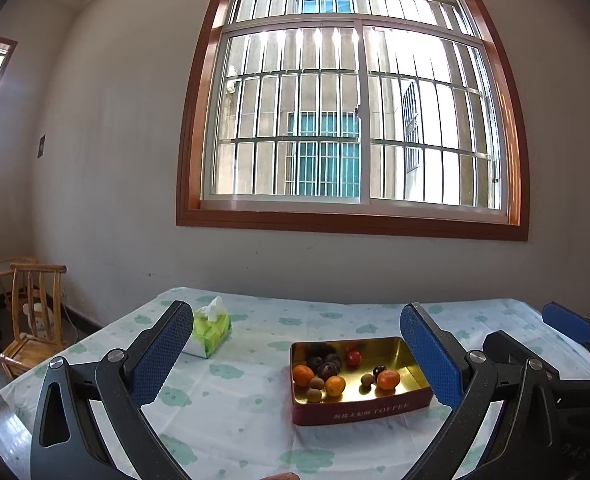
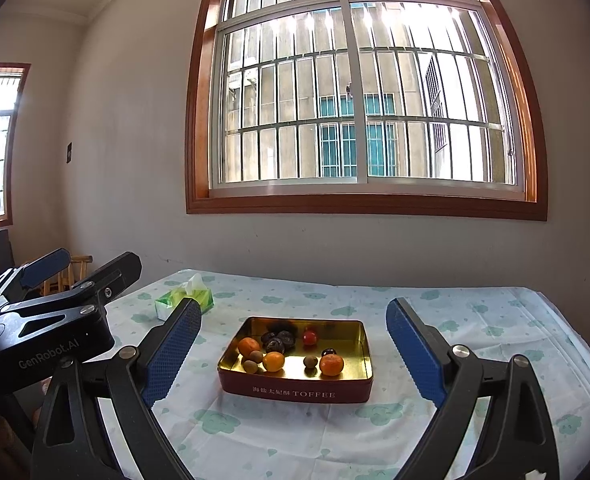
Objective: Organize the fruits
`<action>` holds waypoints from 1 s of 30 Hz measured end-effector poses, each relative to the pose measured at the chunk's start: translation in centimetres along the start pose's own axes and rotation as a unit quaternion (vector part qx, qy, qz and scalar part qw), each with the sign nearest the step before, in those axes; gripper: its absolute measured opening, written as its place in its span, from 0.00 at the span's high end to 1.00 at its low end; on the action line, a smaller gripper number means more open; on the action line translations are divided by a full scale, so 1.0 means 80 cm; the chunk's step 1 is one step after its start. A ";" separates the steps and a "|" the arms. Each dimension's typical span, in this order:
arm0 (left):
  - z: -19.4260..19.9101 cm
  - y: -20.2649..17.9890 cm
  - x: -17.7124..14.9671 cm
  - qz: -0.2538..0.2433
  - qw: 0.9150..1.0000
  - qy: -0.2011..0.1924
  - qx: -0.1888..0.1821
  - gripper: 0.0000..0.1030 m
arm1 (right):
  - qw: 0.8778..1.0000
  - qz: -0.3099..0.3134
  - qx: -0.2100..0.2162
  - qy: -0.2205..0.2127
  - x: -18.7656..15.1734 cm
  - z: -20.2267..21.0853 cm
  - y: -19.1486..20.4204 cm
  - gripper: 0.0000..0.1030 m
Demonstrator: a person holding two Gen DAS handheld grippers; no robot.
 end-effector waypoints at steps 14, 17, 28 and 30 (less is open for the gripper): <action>-0.003 -0.001 -0.007 -0.003 1.000 0.010 -0.004 0.00 | 1.000 -0.003 0.000 0.008 -0.005 -0.003 -0.001 0.10; -0.004 -0.001 -0.009 -0.003 1.000 0.012 -0.006 0.00 | 1.000 -0.004 0.001 0.010 -0.008 -0.005 -0.002 0.10; -0.040 -0.011 -0.030 -0.007 0.998 0.067 -0.013 0.00 | 0.999 -0.014 -0.008 0.047 -0.037 -0.022 -0.035 0.10; -0.048 -0.012 -0.036 -0.007 0.997 0.076 -0.008 0.00 | 0.998 -0.020 -0.011 0.062 -0.045 -0.029 -0.051 0.10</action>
Point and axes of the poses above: each gripper's, at about its wrist camera, not at the fingertips, and z roughly against the way its jaws point, y to its left, x to its top, the point moved 8 cm from there along -z, roughly the way its jaws point, and after that the axes turned 9 degrees about x, right-handed, at the moved point
